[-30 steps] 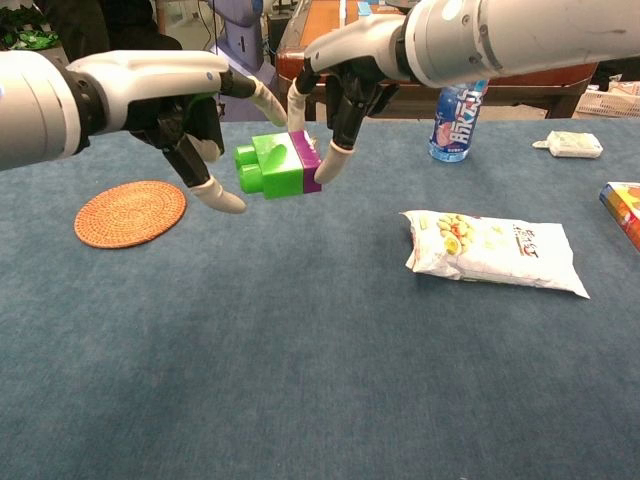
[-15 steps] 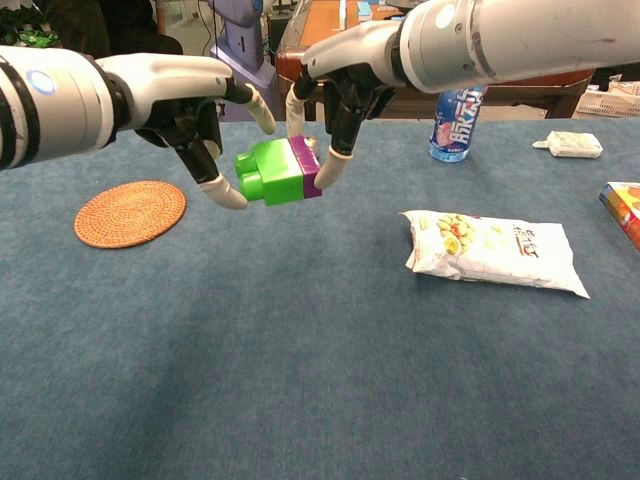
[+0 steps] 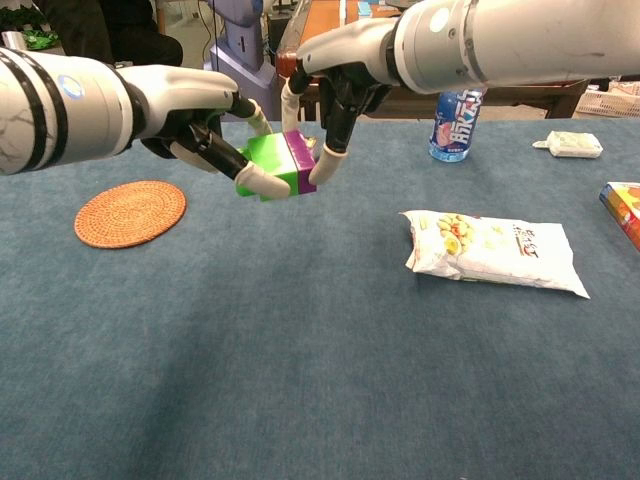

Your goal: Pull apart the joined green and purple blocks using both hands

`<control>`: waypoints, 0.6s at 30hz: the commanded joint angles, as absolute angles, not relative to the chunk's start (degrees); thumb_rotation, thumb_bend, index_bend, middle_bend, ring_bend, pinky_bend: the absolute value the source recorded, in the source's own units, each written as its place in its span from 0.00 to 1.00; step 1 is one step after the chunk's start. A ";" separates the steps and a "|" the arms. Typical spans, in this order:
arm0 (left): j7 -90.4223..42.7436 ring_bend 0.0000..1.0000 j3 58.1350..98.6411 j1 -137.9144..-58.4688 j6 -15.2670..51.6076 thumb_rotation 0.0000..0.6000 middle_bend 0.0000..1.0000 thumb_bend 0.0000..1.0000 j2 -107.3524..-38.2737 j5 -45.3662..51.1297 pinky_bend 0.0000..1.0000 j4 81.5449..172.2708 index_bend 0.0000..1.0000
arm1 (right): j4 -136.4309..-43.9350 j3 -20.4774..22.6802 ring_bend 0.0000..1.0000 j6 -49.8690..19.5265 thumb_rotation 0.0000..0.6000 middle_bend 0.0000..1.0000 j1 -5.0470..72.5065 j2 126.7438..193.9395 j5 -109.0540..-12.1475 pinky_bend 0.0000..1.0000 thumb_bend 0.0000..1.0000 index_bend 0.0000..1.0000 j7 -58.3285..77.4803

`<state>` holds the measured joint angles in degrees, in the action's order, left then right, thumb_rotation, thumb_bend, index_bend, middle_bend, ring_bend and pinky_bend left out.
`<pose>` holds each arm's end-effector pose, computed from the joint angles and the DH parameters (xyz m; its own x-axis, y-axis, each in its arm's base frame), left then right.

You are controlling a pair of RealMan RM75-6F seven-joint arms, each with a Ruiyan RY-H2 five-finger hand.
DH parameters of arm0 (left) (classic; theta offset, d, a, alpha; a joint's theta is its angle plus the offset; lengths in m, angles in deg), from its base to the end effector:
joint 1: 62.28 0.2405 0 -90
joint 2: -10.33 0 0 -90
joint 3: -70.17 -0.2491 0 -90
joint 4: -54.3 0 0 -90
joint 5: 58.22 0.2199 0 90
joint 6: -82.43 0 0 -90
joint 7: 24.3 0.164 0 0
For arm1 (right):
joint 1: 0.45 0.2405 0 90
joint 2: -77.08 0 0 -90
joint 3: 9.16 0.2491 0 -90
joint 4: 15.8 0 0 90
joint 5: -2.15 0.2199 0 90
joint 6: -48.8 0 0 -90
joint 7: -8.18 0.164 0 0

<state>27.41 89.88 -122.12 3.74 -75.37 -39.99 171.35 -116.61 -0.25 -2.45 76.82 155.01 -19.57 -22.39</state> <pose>-0.0186 0.3237 0.0017 0.4136 0.3534 0.8391 0.9098 -0.1968 -0.3655 0.0160 -0.3799 -0.0161 0.4956 -0.3963 0.7729 -0.8372 -0.4550 0.3035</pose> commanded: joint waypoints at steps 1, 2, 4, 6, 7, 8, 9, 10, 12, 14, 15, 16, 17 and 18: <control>27.94 1.00 89.41 -122.77 1.70 0.58 1.00 0.00 -76.67 -39.76 1.00 170.19 0.25 | -116.69 -0.24 1.00 -2.90 1.00 1.00 76.61 155.36 -19.75 1.00 0.22 0.52 -22.62; 28.24 1.00 89.14 -122.95 0.89 0.58 1.00 0.00 -77.16 -39.46 1.00 169.76 0.25 | -116.75 -0.20 1.00 -3.02 1.00 1.00 76.56 155.46 -19.82 1.00 0.22 0.52 -22.73; 28.85 1.00 88.69 -123.19 -0.18 0.58 1.00 0.00 -77.76 -39.08 1.00 169.22 0.26 | -116.89 -0.09 1.00 -3.13 1.00 1.00 76.49 155.57 -19.92 1.00 0.22 0.52 -22.83; 29.42 1.00 88.33 -123.36 -0.99 0.58 1.00 0.00 -78.27 -38.84 1.00 168.72 0.26 | -117.03 0.10 1.00 -3.16 1.00 1.00 76.41 155.65 -20.03 1.00 0.22 0.52 -22.87; 29.53 1.00 88.27 -123.38 -1.20 0.58 1.00 0.00 -78.44 -38.82 1.00 168.57 0.26 | -117.06 0.18 1.00 -3.17 1.00 1.00 76.38 155.68 -20.08 1.00 0.22 0.52 -22.88; 29.69 1.00 88.19 -123.38 -1.31 0.58 1.00 0.00 -78.53 -38.91 1.00 168.45 0.26 | -117.10 0.27 1.00 -3.15 1.00 1.00 76.34 155.70 -20.12 1.00 0.22 0.52 -22.90; 29.74 1.00 88.23 -123.36 -1.39 0.58 1.00 0.00 -78.57 -39.03 1.00 168.41 0.27 | -117.13 0.34 1.00 -3.13 1.00 1.00 76.30 155.68 -20.13 1.00 0.22 0.52 -22.91; 29.71 1.00 88.28 -123.32 -1.42 0.58 1.00 0.00 -78.63 -39.06 1.00 168.31 0.27 | -117.13 0.43 1.00 -3.09 1.00 1.00 76.25 155.68 -20.14 1.00 0.22 0.53 -22.90; 29.79 1.00 88.23 -123.25 -1.45 0.58 1.00 0.00 -78.65 -39.14 1.00 168.22 0.27 | -117.09 0.52 1.00 -3.05 1.00 1.00 76.18 155.67 -20.14 1.00 0.22 0.53 -22.93; 29.91 1.00 88.14 -123.20 -1.51 0.58 1.00 0.00 -78.76 -39.10 1.00 168.02 0.28 | -117.02 0.59 1.00 -2.97 1.00 1.00 76.12 155.69 -20.14 1.00 0.22 0.53 -22.98; 29.97 1.00 88.13 -123.19 -1.59 0.58 1.00 0.00 -78.83 -39.11 1.00 167.92 0.29 | -116.99 0.61 1.00 -2.93 1.00 1.00 76.08 155.69 -20.15 1.00 0.22 0.53 -22.99; 29.97 1.00 88.14 -123.17 -1.59 0.58 1.00 0.00 -78.95 -39.12 1.00 167.81 0.30 | -116.97 0.63 1.00 -2.87 1.00 1.00 76.03 155.69 -20.16 1.00 0.22 0.53 -23.00; 29.98 1.00 88.17 -123.14 -1.59 0.58 1.00 0.00 -79.02 -39.18 1.00 167.75 0.30 | -116.94 0.65 1.00 -2.84 1.00 1.00 76.00 155.70 -20.19 1.00 0.22 0.53 -23.02; 30.00 1.00 88.21 -123.14 -1.63 0.59 1.00 0.00 -79.08 -39.17 1.00 167.67 0.31 | -116.90 0.66 1.00 -2.81 1.00 1.00 75.97 155.73 -20.22 1.00 0.22 0.53 -23.04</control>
<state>30.00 88.19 -123.15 -1.62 -79.07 -39.16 167.67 -116.90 0.66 -2.81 75.97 155.73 -20.22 -23.04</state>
